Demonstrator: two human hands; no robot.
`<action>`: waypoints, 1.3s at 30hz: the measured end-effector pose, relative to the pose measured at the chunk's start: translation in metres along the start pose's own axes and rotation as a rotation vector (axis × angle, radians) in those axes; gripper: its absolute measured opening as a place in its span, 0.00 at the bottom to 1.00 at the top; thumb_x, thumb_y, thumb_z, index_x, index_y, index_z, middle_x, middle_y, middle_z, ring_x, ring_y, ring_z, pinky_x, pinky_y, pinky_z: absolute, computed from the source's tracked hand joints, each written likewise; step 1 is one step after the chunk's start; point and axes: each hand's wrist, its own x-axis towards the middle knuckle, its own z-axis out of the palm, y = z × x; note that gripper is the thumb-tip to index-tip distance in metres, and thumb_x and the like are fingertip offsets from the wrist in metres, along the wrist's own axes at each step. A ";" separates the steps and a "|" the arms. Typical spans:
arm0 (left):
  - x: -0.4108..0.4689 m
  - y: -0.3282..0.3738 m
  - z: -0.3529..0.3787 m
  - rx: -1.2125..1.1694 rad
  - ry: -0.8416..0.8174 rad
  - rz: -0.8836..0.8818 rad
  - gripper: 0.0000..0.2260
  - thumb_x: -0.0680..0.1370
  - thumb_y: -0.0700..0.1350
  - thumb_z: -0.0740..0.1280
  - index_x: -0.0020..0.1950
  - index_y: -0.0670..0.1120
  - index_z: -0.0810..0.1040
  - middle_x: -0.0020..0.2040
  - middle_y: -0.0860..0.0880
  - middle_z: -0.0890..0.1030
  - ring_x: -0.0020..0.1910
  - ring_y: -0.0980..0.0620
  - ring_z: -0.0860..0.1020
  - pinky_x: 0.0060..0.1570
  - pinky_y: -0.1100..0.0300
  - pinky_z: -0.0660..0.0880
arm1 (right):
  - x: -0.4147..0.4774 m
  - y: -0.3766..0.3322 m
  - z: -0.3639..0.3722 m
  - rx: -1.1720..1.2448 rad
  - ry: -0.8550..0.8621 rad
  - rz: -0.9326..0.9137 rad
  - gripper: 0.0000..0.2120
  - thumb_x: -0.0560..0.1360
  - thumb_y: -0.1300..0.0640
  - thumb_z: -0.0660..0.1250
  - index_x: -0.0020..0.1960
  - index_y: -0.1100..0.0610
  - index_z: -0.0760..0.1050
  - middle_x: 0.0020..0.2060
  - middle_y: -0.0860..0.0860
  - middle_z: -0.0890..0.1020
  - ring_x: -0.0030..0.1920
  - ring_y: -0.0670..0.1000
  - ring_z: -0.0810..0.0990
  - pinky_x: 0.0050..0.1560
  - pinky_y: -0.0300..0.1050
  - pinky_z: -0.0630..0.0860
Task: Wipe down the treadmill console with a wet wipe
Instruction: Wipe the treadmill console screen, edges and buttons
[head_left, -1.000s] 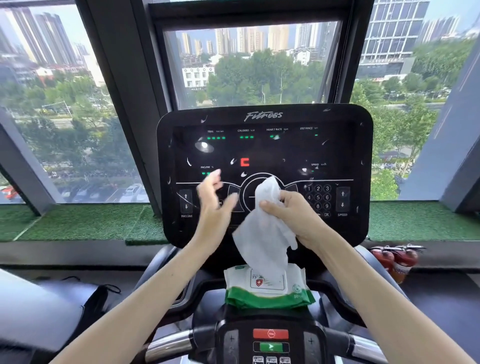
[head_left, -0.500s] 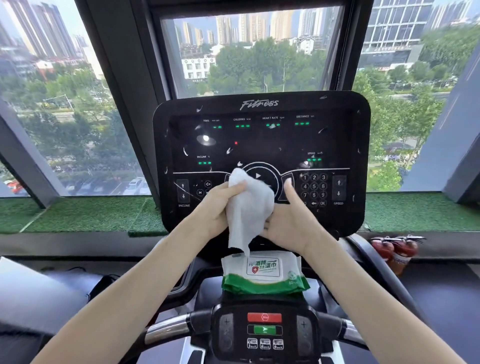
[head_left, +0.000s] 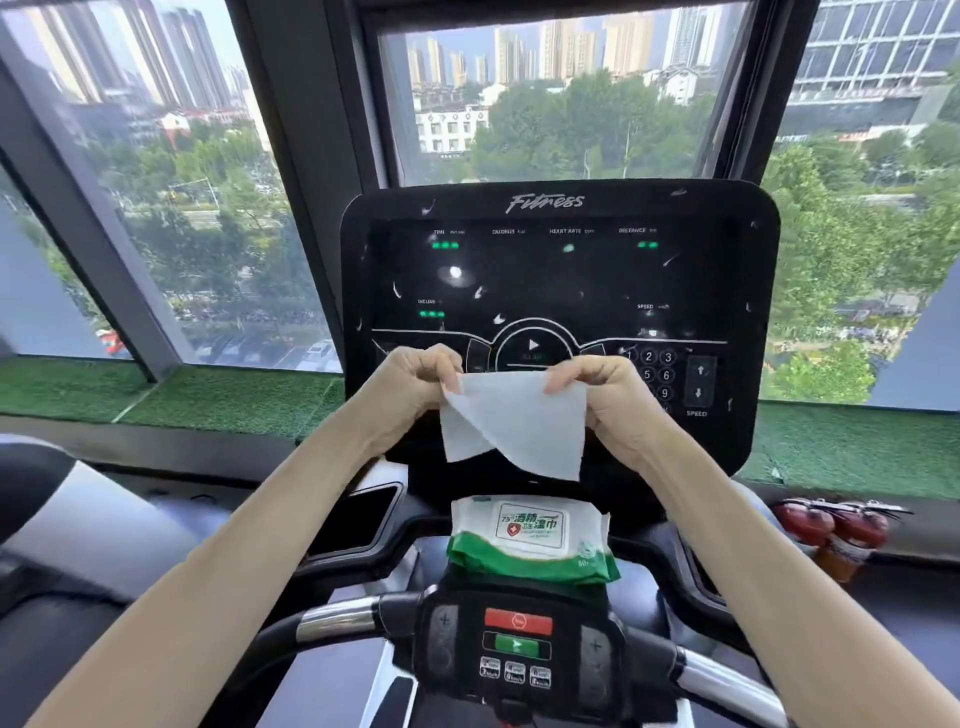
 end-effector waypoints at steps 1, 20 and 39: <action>-0.002 -0.001 -0.001 0.028 0.012 0.002 0.17 0.66 0.21 0.62 0.29 0.42 0.77 0.34 0.52 0.72 0.32 0.55 0.71 0.32 0.65 0.70 | 0.001 0.000 -0.003 0.018 -0.025 0.021 0.26 0.69 0.81 0.56 0.28 0.56 0.80 0.32 0.51 0.83 0.32 0.49 0.81 0.29 0.38 0.75; -0.021 0.011 -0.004 -0.073 0.007 -0.280 0.11 0.78 0.39 0.57 0.56 0.44 0.77 0.49 0.41 0.80 0.46 0.46 0.79 0.47 0.54 0.76 | 0.009 -0.021 -0.014 0.035 -0.454 0.190 0.18 0.76 0.73 0.55 0.42 0.59 0.80 0.42 0.53 0.81 0.40 0.51 0.78 0.38 0.41 0.75; -0.016 0.010 0.016 -0.137 0.116 -0.224 0.11 0.75 0.31 0.63 0.50 0.42 0.82 0.47 0.46 0.83 0.46 0.48 0.82 0.41 0.53 0.81 | 0.008 0.007 0.015 0.199 -0.160 0.210 0.13 0.72 0.73 0.64 0.54 0.63 0.77 0.42 0.53 0.84 0.41 0.50 0.83 0.38 0.43 0.79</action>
